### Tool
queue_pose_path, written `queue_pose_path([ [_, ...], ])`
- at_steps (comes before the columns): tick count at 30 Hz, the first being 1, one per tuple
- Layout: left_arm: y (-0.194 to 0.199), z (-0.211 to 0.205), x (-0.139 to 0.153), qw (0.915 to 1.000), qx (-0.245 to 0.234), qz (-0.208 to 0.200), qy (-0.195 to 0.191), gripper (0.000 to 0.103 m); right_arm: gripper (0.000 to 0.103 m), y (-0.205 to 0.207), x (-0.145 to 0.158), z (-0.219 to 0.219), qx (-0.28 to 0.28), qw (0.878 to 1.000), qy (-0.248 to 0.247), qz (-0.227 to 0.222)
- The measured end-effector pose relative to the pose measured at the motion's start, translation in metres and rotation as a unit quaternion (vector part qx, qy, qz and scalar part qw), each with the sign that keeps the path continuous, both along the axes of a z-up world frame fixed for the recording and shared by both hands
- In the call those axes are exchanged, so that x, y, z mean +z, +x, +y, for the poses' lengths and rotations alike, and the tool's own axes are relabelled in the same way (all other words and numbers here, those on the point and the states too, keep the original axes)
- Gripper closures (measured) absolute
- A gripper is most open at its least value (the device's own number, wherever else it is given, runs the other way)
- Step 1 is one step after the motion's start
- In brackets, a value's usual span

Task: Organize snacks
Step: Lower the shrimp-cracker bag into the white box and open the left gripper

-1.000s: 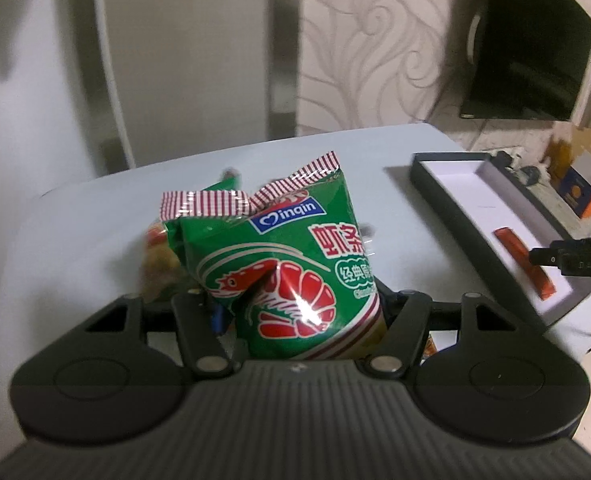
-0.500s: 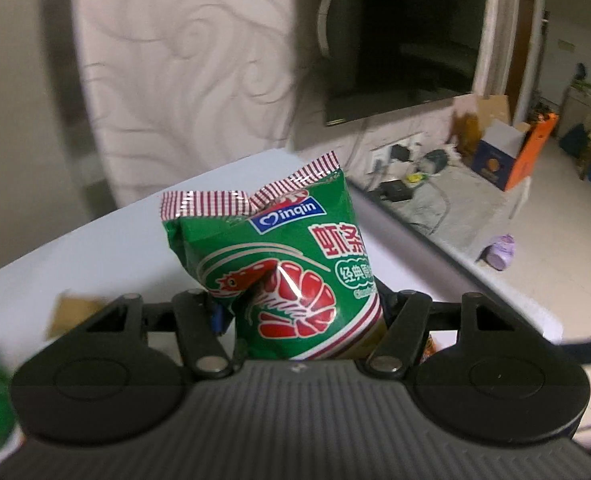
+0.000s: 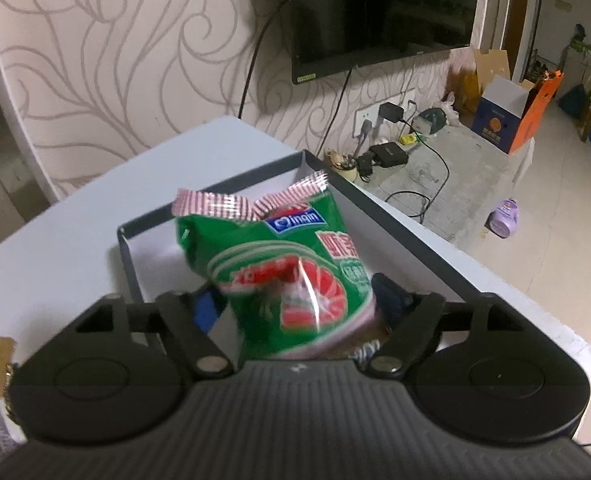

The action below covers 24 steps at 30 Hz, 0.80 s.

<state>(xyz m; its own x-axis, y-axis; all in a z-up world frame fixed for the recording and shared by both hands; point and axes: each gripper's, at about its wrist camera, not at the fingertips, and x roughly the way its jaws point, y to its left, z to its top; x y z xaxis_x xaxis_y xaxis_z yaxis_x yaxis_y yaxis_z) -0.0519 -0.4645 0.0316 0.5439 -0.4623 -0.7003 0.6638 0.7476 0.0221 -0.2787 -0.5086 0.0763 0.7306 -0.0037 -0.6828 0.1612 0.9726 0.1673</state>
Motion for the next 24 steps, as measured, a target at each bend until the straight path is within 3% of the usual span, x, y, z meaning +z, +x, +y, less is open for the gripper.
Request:
queue_pose_path([
  [3,0.002,0.003,0.003,0.9996,-0.016,0.02,-0.015,0.02,0.022,-0.003,0.001,-0.001,-0.001,1.0,0.006,-0.001],
  [13,-0.038,0.043,0.032,0.9972,-0.013,-0.034,-0.065,0.02,0.021,0.016,-0.005,0.01,0.014,1.0,0.018,-0.002],
  [20,-0.082,0.097,0.046,0.9936,0.005,-0.056,-0.097,0.02,0.019,0.028,-0.004,0.023,0.019,1.0,0.018,-0.003],
  [24,-0.104,0.137,0.042,0.9936,0.027,-0.059,-0.092,0.02,0.018,0.033,-0.005,0.024,0.009,1.0,0.027,-0.005],
])
